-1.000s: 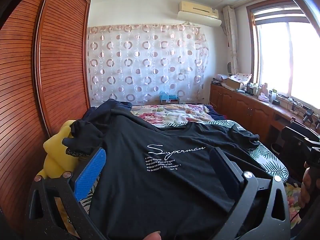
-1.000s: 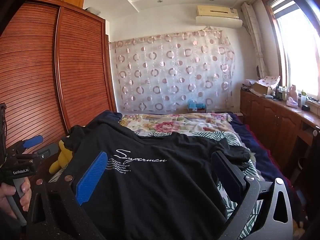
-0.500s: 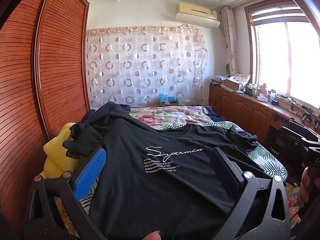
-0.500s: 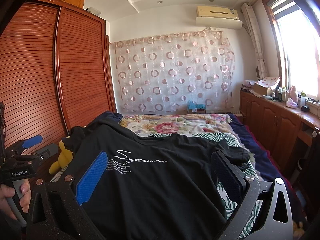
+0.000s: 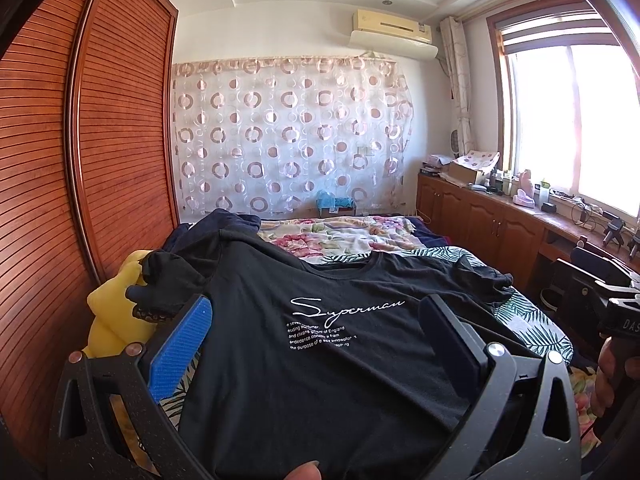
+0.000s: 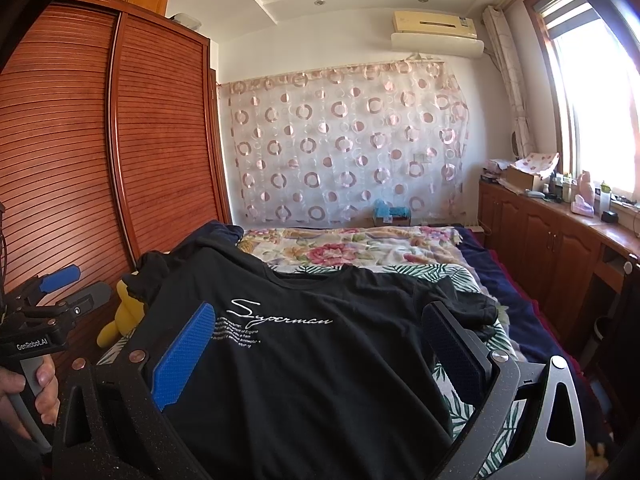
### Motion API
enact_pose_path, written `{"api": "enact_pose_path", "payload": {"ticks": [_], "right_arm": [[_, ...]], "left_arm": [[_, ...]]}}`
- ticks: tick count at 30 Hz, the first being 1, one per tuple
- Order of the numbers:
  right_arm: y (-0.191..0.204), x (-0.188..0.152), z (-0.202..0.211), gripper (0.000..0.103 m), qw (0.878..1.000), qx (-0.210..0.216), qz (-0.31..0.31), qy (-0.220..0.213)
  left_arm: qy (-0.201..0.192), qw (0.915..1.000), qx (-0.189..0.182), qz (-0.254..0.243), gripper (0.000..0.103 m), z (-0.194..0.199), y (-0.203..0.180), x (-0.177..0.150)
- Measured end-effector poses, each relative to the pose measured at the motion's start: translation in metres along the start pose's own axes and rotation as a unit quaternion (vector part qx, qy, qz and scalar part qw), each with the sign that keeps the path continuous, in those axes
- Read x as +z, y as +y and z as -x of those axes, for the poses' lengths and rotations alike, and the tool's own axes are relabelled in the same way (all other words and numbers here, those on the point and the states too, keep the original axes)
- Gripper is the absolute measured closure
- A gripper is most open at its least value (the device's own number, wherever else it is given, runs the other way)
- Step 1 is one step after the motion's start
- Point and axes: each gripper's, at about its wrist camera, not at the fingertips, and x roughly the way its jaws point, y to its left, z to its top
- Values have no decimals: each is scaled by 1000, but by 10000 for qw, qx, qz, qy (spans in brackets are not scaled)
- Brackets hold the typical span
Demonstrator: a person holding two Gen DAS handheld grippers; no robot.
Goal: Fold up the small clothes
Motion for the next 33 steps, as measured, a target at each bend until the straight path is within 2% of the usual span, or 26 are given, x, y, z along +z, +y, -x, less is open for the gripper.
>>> {"api": "enact_pose_path", "payload": {"ticks": [33], "right_arm": [[-1, 2, 0, 0, 10000, 2, -17, -5]], "left_arm": [[-38, 10000, -5, -4, 0, 6, -3, 5]]}}
